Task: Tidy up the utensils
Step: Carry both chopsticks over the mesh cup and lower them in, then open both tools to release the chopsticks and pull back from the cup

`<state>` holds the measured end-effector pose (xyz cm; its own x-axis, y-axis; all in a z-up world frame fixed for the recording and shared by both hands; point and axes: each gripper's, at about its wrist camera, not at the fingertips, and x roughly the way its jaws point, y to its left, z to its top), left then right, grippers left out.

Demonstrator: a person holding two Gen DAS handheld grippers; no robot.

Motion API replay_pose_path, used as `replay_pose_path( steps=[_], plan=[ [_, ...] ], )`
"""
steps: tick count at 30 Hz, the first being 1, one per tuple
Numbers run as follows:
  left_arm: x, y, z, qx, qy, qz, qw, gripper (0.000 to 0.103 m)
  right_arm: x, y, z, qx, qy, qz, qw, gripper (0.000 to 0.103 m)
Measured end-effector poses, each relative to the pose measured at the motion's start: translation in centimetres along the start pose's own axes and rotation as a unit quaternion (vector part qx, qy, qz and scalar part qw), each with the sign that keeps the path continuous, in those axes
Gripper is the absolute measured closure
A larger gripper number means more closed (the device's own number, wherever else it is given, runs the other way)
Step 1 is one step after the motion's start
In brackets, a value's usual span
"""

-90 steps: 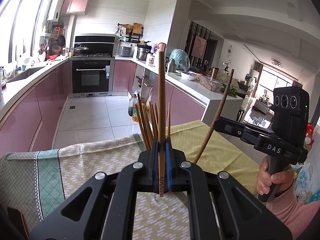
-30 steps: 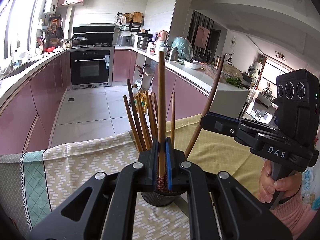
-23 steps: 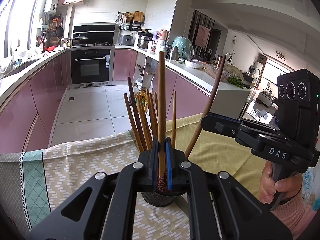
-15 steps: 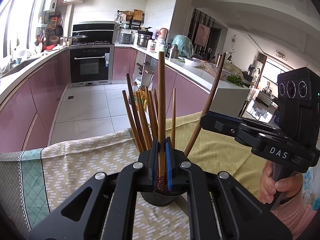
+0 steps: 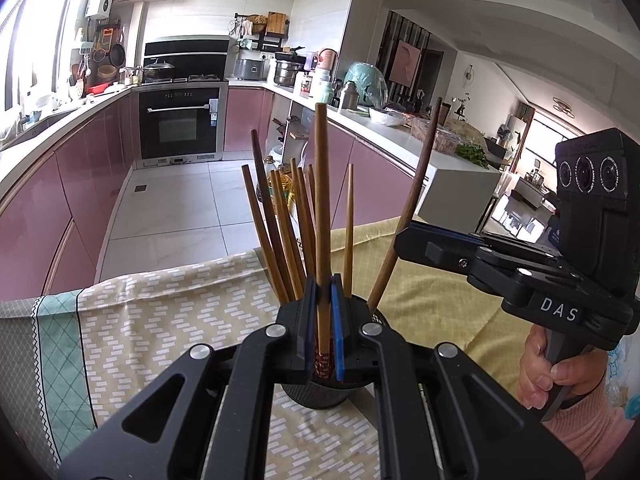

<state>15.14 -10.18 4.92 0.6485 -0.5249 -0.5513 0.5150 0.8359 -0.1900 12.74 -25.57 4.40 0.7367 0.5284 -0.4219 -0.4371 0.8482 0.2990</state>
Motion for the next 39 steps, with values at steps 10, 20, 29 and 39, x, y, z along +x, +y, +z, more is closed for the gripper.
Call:
replay_pose_path(
  steps=[10, 20, 29, 39],
  plan=[
    [0.6, 0.4, -0.4, -0.003, 0.011, 0.0, 0.9999, 0.095, 0.6, 0.0, 0.0, -0.001, 0.008, 0.0, 1.0, 0.097],
    [1.7, 0.4, -0.7, -0.007, 0.023, 0.006, 0.9997, 0.095, 1.4, -0.2, -0.2, 0.0, 0.018, 0.001, 1.0, 0.097],
    [2.8, 0.6, -0.8, -0.009, 0.03, 0.009, 0.9995, 0.095, 1.8, -0.5, -0.5, 0.006, 0.025, 0.002, 1.0, 0.098],
    [3.9, 1.4, -1.1, -0.018, 0.036, 0.016, 0.9991, 0.095, 2.3, -1.1, -1.5, 0.017, 0.036, 0.005, 0.999, 0.097]
  ],
)
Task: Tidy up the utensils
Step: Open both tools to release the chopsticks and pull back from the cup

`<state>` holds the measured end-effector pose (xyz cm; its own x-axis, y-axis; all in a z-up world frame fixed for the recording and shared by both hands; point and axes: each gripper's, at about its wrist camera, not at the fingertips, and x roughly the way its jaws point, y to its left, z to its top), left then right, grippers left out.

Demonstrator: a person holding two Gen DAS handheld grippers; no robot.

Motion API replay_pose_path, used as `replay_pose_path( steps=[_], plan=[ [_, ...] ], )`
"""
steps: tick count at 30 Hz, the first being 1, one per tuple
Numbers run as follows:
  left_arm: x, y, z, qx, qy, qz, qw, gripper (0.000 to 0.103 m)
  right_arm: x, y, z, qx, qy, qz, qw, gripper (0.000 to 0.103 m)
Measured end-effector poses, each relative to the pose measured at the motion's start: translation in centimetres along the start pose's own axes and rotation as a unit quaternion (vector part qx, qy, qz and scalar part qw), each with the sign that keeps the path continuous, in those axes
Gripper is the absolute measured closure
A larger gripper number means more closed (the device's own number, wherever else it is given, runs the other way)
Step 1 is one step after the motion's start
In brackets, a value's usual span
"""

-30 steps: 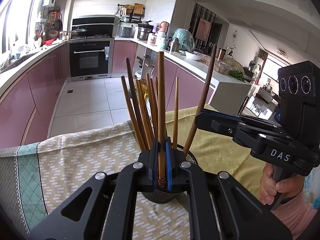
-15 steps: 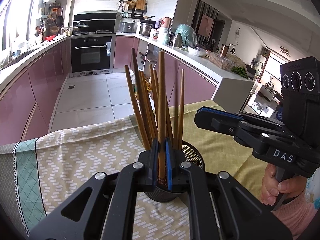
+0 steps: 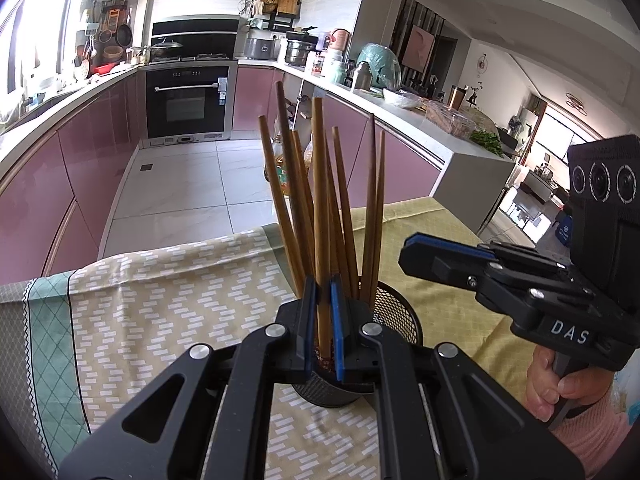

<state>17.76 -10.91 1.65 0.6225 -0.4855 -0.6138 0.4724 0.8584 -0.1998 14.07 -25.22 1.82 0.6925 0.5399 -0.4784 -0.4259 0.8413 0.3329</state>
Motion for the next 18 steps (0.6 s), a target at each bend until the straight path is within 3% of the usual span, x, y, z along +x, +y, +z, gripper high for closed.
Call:
replay_pose_path(
  steps=[7, 9, 13, 18],
  plan=[
    [0.3, 0.3, -0.3, 0.0, -0.004, 0.014, 0.9999, 0.088, 0.5, 0.1, -0.6, 0.003, 0.01, 0.003, 1.0, 0.095],
    [0.2, 0.3, -0.4, 0.001, -0.007, 0.021, 0.9998, 0.077, 0.6, 0.1, -0.9, 0.005, 0.013, 0.003, 1.0, 0.095],
    [-0.1, 0.5, -0.6, 0.001, -0.014, 0.03, 0.9995, 0.07, 0.8, 0.1, -1.1, 0.008, 0.017, 0.002, 1.0, 0.094],
    [-0.3, 1.0, -1.0, -0.005, -0.018, 0.042, 0.9989, 0.054, 0.8, 0.0, -1.7, 0.013, 0.018, -0.003, 1.0, 0.08]
  ],
)
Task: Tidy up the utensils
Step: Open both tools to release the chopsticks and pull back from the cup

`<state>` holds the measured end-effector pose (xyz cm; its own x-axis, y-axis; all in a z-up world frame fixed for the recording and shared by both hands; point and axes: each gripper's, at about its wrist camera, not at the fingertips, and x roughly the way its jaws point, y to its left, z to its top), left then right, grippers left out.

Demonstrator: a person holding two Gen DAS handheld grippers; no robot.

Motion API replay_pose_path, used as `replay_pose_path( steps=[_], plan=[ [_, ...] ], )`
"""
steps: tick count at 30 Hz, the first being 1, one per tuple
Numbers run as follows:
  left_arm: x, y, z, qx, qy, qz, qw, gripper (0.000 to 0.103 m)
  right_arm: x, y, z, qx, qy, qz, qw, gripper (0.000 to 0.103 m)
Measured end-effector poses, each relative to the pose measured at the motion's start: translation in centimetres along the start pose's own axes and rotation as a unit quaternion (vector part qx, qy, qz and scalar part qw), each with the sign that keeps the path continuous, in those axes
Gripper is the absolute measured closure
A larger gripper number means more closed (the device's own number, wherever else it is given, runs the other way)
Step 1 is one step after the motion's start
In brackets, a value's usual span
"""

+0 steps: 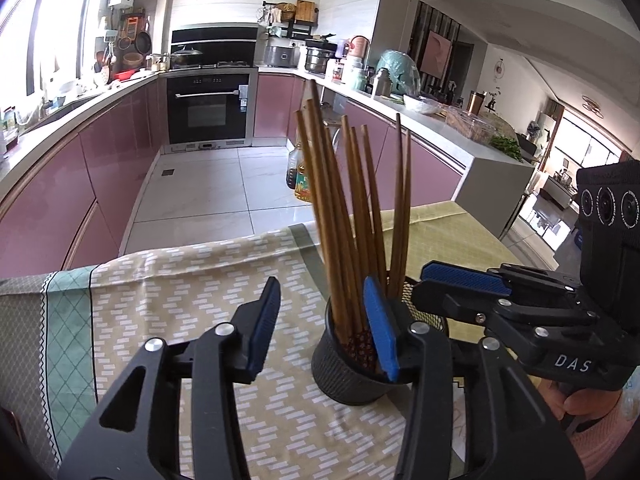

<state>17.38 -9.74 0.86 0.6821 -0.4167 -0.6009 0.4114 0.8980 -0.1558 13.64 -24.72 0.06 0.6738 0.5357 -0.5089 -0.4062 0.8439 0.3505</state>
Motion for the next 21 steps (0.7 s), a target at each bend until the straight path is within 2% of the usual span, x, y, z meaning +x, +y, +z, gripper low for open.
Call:
replay_pose_path(
  steps=[3, 8, 10, 12, 15, 17, 21],
  plan=[
    [-0.2, 0.2, -0.5, 0.001, -0.002, 0.01, 0.9999, 0.047, -0.1, -0.1, -0.3, 0.006, -0.002, -0.003, 1.0, 0.077],
    [-1.2, 0.7, -1.9, 0.001, -0.015, 0.027, 0.9995, 0.031, -0.3, -0.1, -0.7, 0.011, -0.007, -0.011, 1.0, 0.062],
    [-1.9, 0.8, -2.5, 0.005, -0.023, 0.039, 0.9989, 0.029, -0.4, 0.1, -0.9, 0.01, -0.009, -0.015, 1.0, 0.056],
    [-2.5, 0.9, -3.1, 0.01, -0.034, 0.052, 0.998, 0.018, -0.7, 0.3, -1.1, 0.007, -0.014, -0.02, 1.0, 0.05],
    [-3.9, 1.5, -4.1, 0.009, -0.052, 0.074, 0.9958, 0.01, -1.3, 0.9, -1.5, 0.001, -0.025, -0.032, 0.999, 0.04],
    [-4.7, 1.8, -4.6, 0.006, -0.063, 0.088, 0.9941, 0.006, -1.7, 1.2, -2.0, -0.003, -0.036, -0.045, 0.998, 0.025],
    [-6.3, 2.4, -5.8, 0.001, -0.08, 0.11, 0.9907, 0.006, -2.1, 2.3, -3.1, -0.022, -0.053, -0.072, 0.996, 0.014]
  ],
)
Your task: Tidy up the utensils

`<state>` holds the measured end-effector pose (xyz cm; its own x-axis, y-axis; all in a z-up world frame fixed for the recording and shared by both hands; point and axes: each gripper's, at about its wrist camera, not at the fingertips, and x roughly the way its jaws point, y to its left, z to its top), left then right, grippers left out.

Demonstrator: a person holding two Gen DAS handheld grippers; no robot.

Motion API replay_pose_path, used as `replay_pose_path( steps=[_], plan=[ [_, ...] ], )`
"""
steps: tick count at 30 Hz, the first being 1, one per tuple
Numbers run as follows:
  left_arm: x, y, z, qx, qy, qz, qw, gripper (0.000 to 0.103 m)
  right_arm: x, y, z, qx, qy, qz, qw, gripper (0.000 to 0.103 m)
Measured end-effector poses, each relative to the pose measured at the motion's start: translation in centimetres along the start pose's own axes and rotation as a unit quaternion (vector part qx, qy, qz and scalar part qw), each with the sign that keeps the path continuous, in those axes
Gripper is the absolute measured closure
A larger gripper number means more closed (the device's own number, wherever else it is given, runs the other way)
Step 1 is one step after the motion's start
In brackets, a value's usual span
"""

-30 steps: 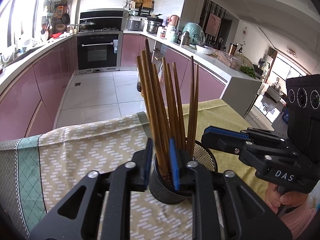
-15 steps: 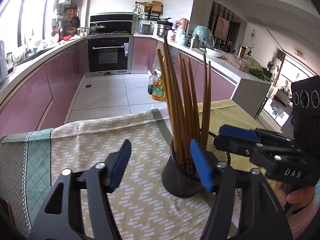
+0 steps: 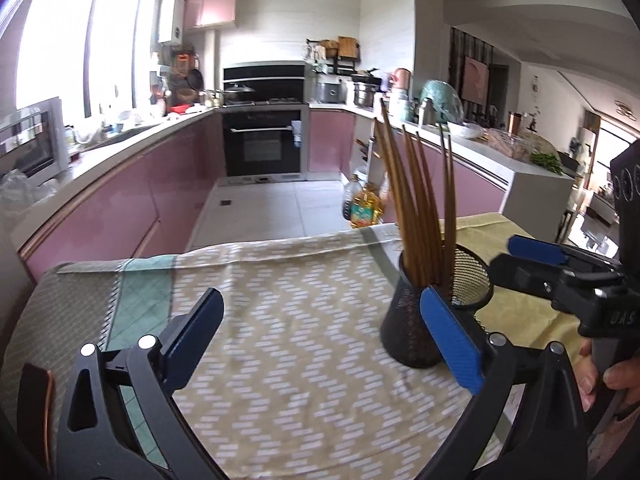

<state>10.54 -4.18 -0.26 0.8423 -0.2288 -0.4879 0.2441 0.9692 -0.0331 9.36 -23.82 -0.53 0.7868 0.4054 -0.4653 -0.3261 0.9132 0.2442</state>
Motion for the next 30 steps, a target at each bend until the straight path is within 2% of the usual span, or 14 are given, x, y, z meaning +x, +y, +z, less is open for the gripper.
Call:
replay_pose_path(
  steps=[1, 2, 7, 18, 30],
  plan=[
    [-0.3, 0.3, -0.1, -0.003, -0.003, 0.004, 1.0, 0.006, -0.2, 0.4, -0.3, -0.007, -0.007, -0.007, 1.0, 0.008],
    [-0.7, 0.7, -0.3, -0.007, -0.009, 0.009, 0.9999, 0.006, -0.5, 0.8, -0.6, -0.014, -0.016, -0.014, 1.0, 0.007],
    [-2.8, 1.7, -1.4, -0.02, -0.034, 0.033, 0.9987, 0.006, -1.5, 2.7, -1.9, -0.039, -0.053, -0.05, 0.997, 0.007],
    [-6.5, 1.8, -2.3, -0.029, -0.09, 0.063, 0.9935, 0.006, -4.1, 4.8, -3.3, -0.051, -0.129, -0.084, 0.987, 0.007],
    [-8.4, 1.7, -3.3, -0.033, -0.109, 0.068, 0.9912, 0.006, -4.9, 6.3, -4.1, -0.06, -0.144, -0.095, 0.983, 0.007]
  ],
)
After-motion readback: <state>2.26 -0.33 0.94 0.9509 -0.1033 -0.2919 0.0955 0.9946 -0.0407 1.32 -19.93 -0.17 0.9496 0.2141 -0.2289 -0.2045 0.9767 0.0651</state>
